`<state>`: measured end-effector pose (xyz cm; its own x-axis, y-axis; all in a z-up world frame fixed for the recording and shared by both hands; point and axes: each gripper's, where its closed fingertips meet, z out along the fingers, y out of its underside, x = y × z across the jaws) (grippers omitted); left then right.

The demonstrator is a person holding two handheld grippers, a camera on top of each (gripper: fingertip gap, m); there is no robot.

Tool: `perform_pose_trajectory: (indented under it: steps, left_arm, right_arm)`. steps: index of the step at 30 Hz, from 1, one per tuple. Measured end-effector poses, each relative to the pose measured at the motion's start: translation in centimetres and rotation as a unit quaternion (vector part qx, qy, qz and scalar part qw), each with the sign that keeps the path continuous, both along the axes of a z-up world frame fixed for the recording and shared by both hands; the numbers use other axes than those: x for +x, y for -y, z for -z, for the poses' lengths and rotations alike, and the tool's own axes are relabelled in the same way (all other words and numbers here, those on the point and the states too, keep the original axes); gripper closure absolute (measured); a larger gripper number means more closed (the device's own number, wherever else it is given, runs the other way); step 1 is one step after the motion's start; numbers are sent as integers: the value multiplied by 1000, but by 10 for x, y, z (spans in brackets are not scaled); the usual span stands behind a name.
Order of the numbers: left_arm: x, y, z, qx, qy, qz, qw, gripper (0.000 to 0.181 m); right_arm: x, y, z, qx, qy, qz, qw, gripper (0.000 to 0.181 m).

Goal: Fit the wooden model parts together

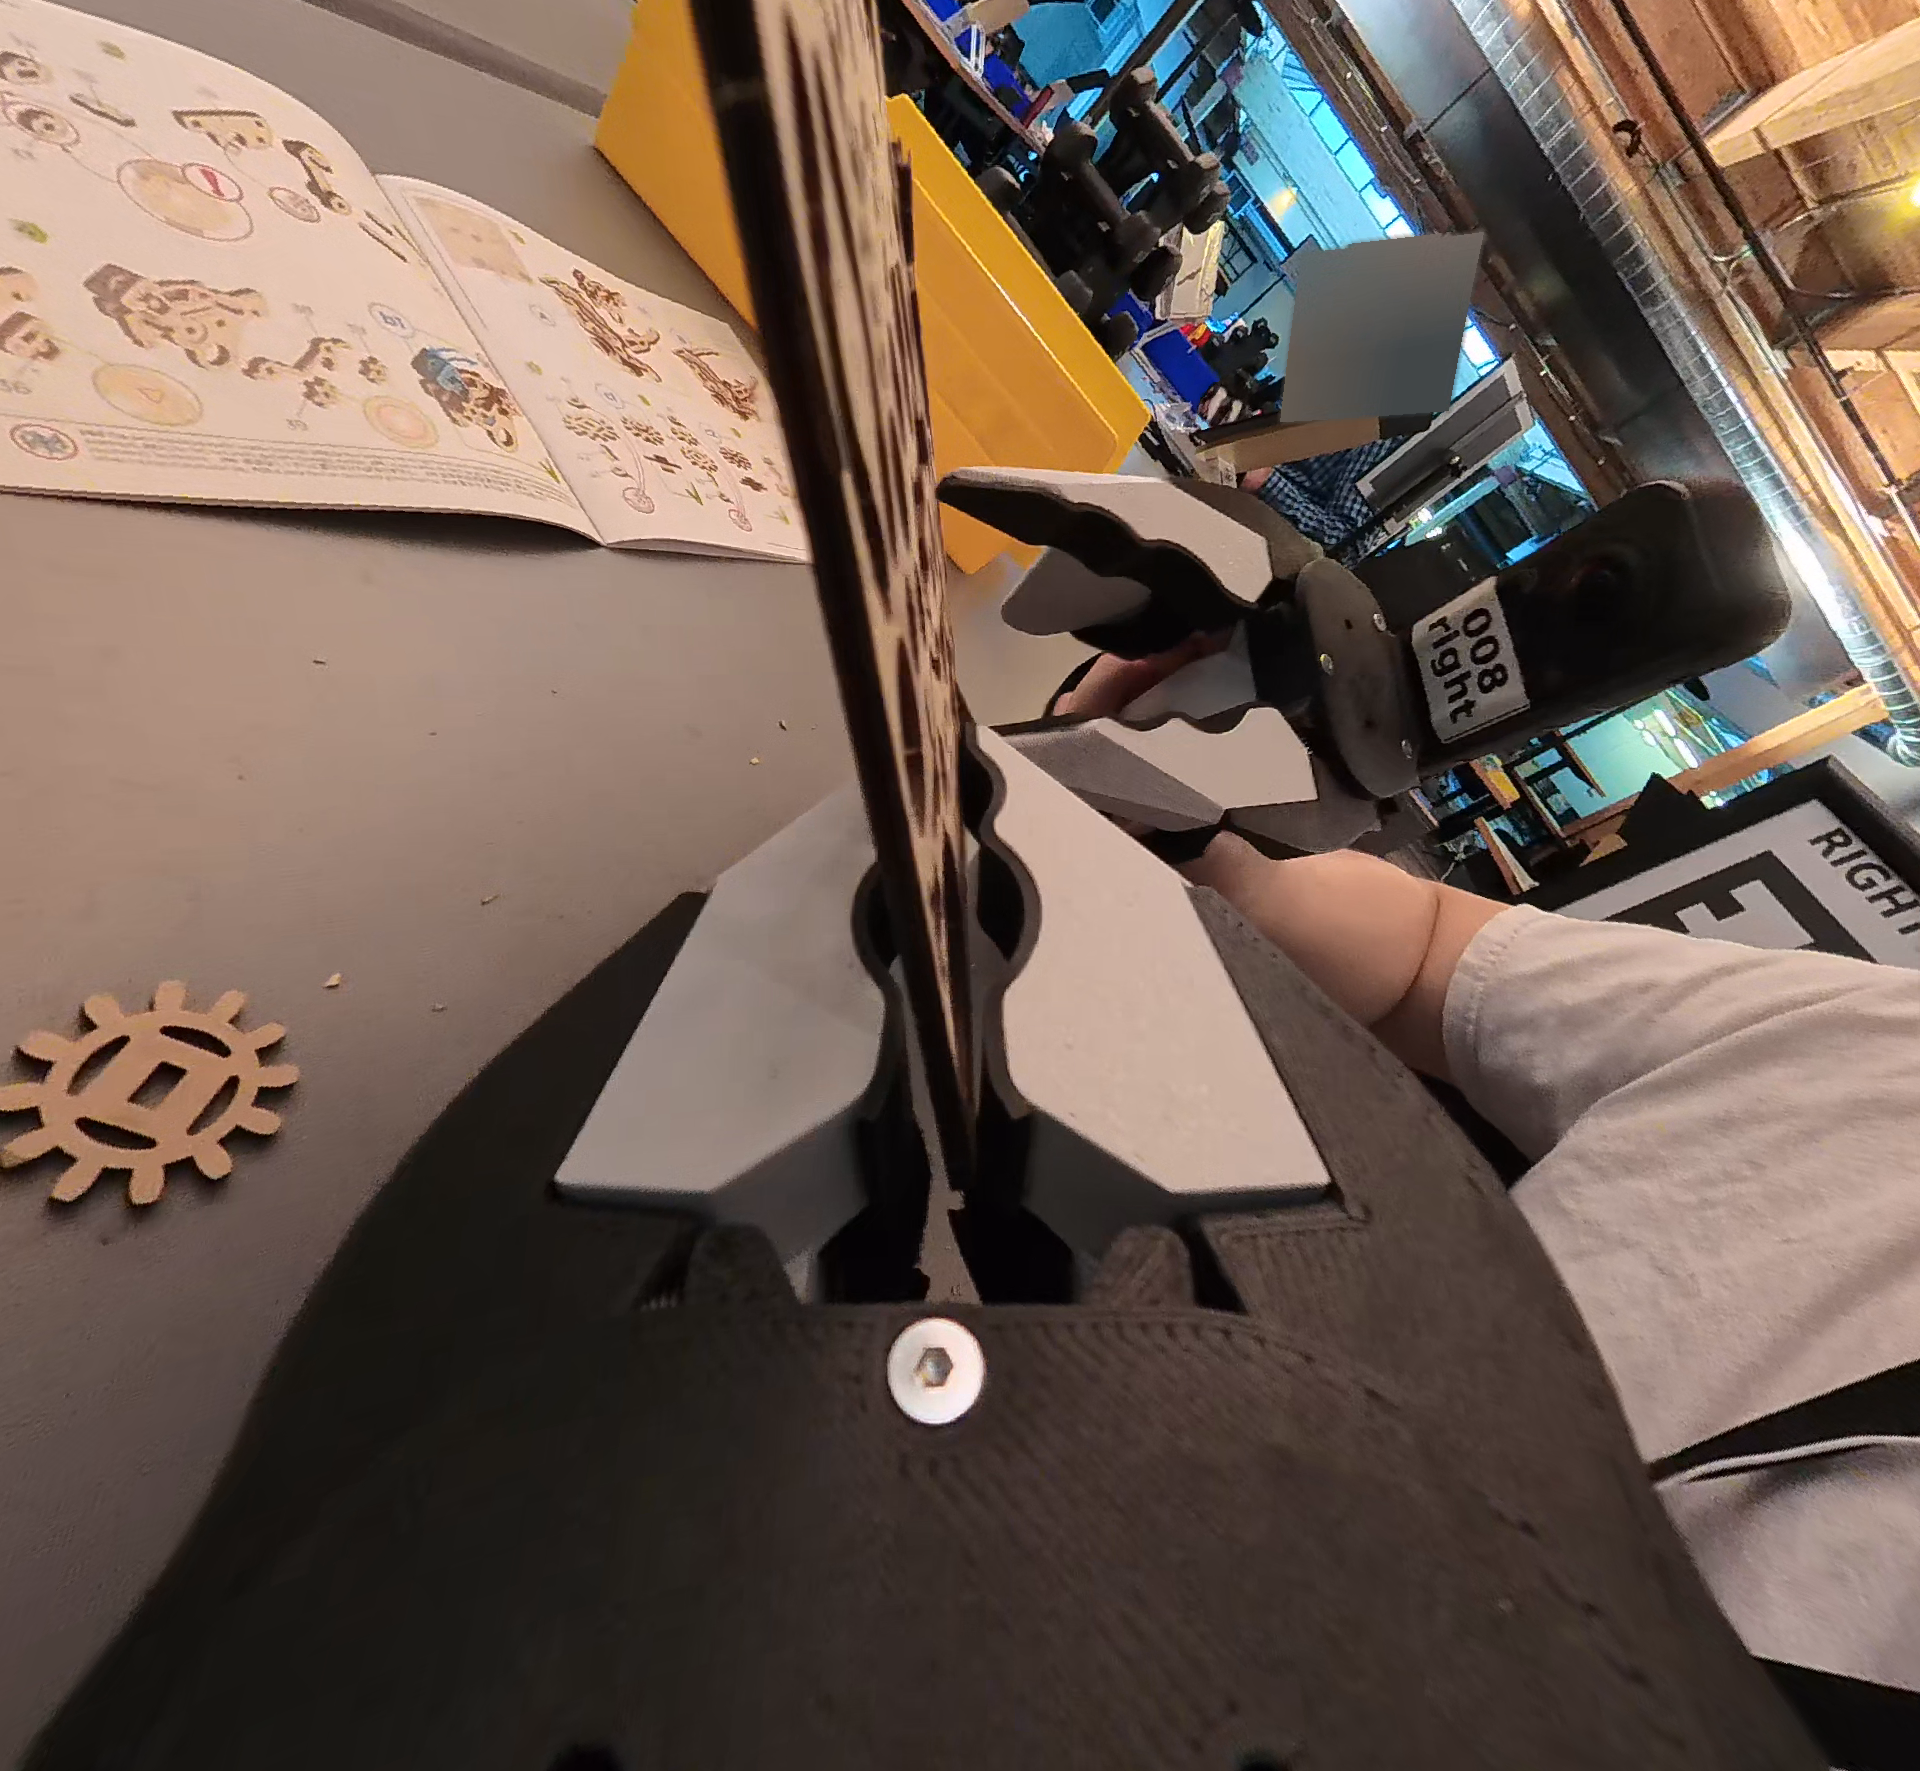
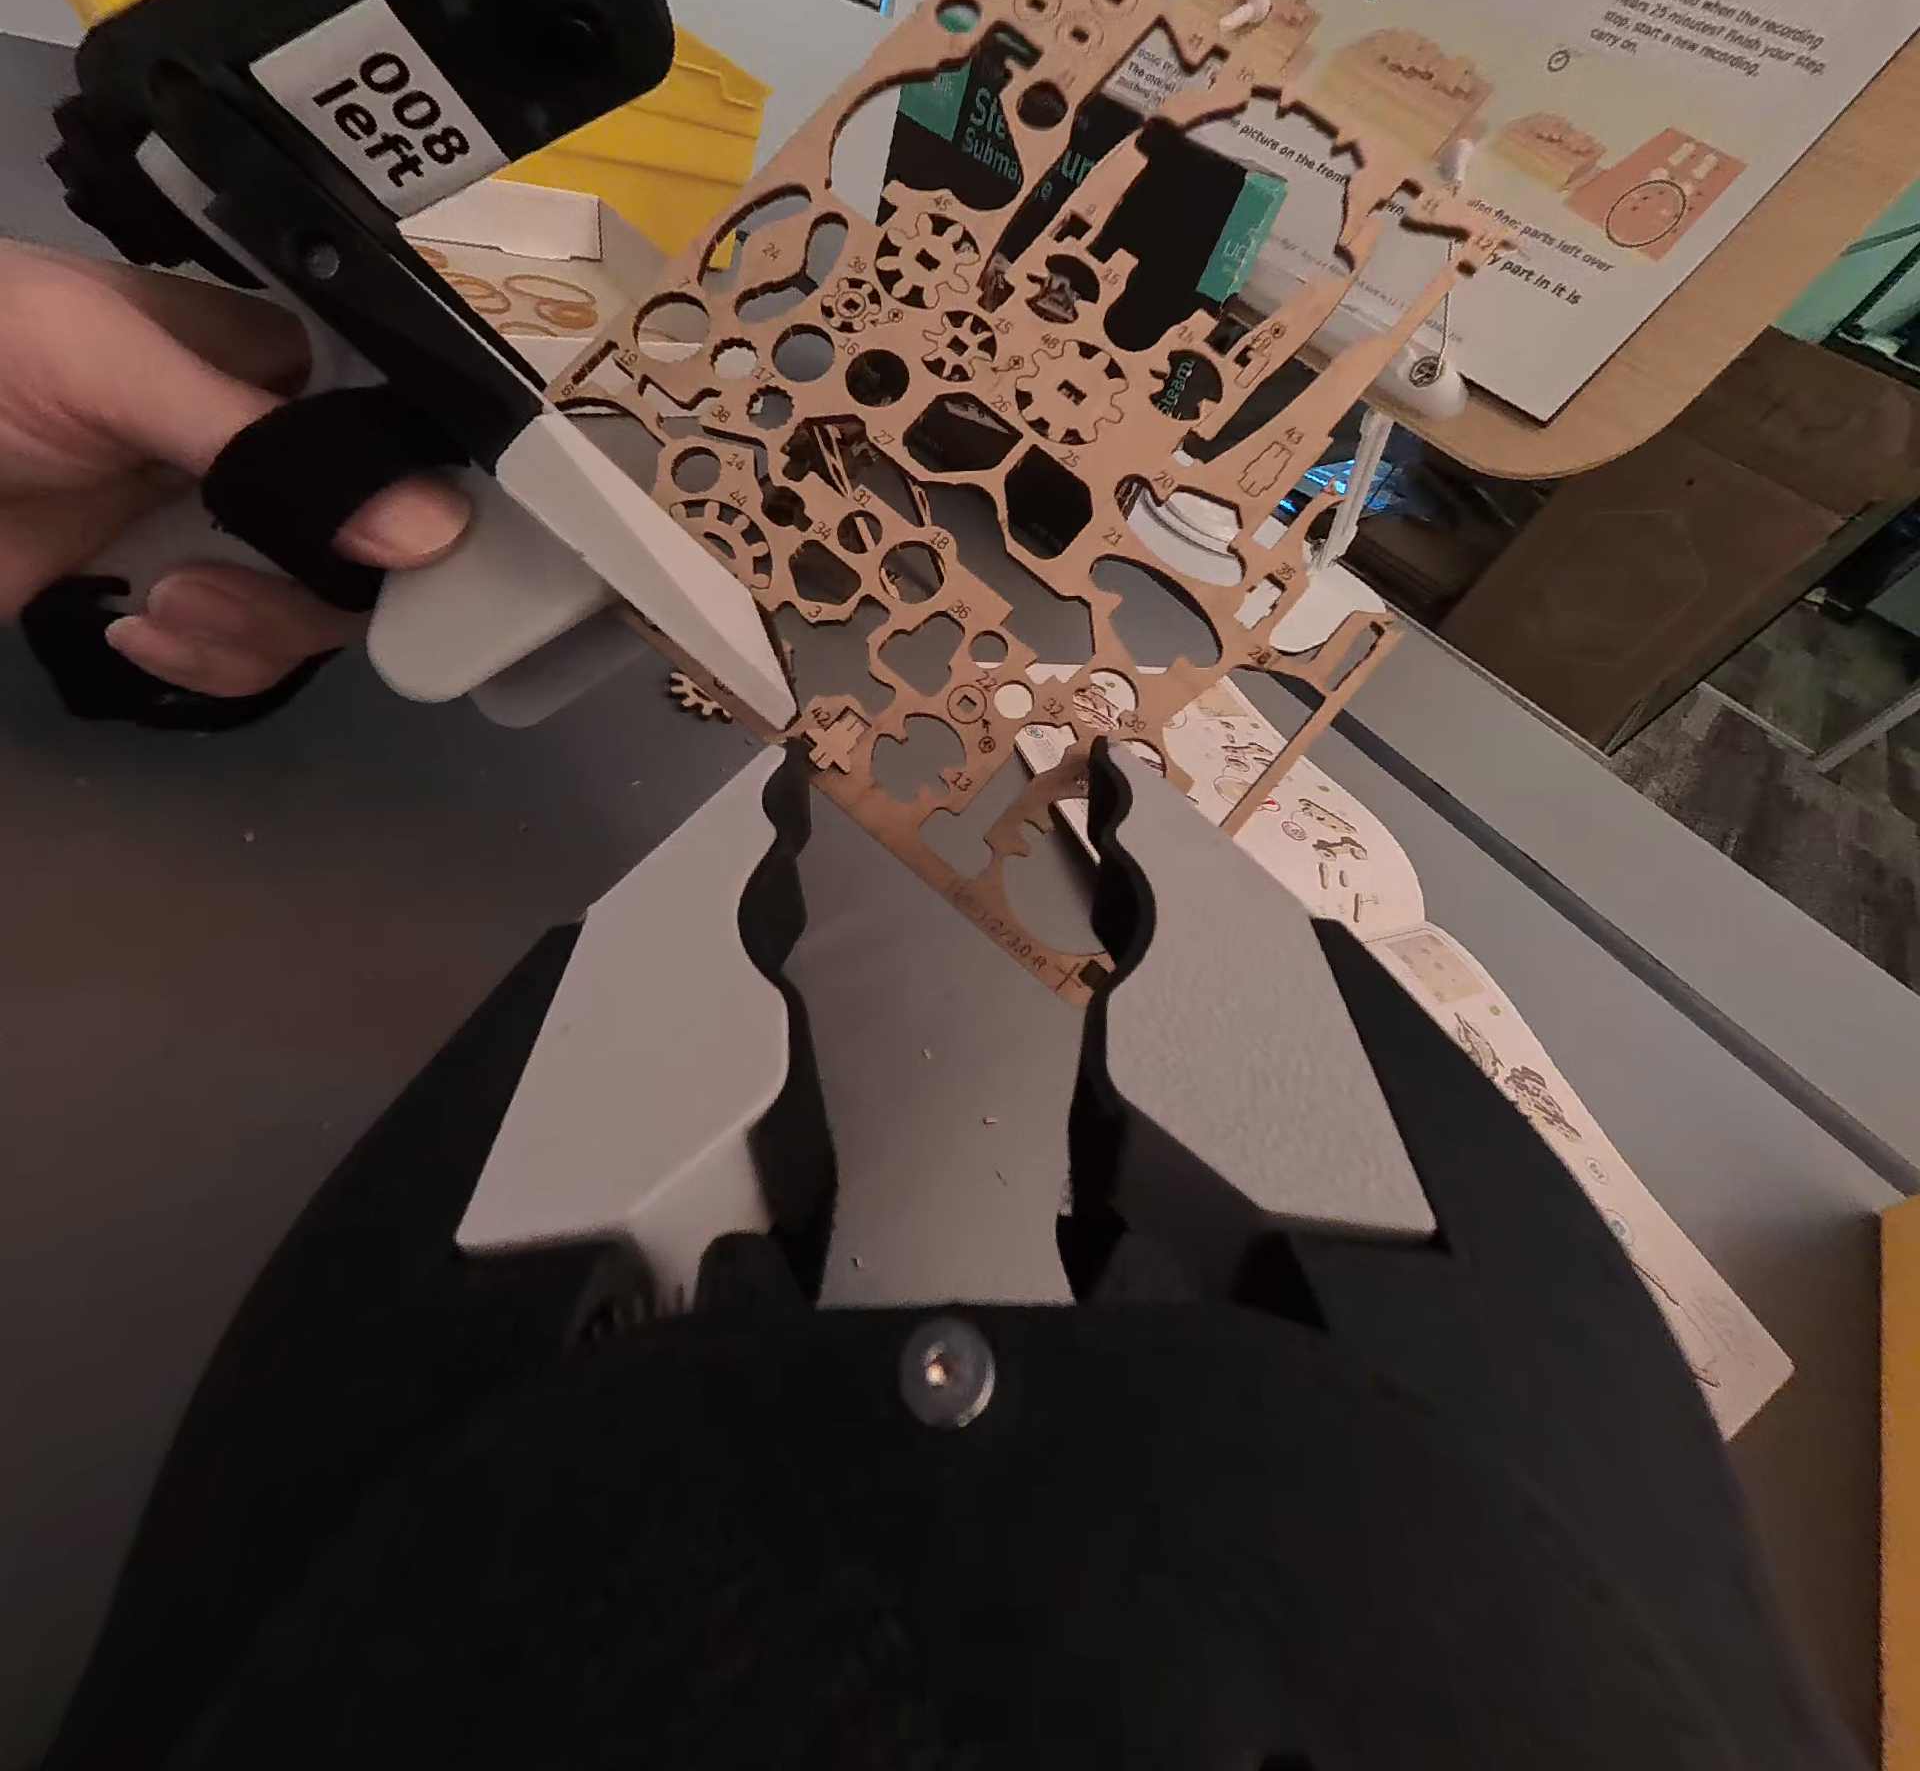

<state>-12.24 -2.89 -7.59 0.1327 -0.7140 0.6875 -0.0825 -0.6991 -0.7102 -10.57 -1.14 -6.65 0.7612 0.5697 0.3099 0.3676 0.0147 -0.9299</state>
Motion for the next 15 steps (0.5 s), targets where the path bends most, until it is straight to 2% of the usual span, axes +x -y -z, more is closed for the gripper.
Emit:
perform_pose_trajectory:
  steps: [15]
  left_arm:
    - [1, 0, -2, -16, 12, 4, 1000, 180]
  right_arm:
    - [-5, 5, -2, 18, 23, -11, 1000, 148]
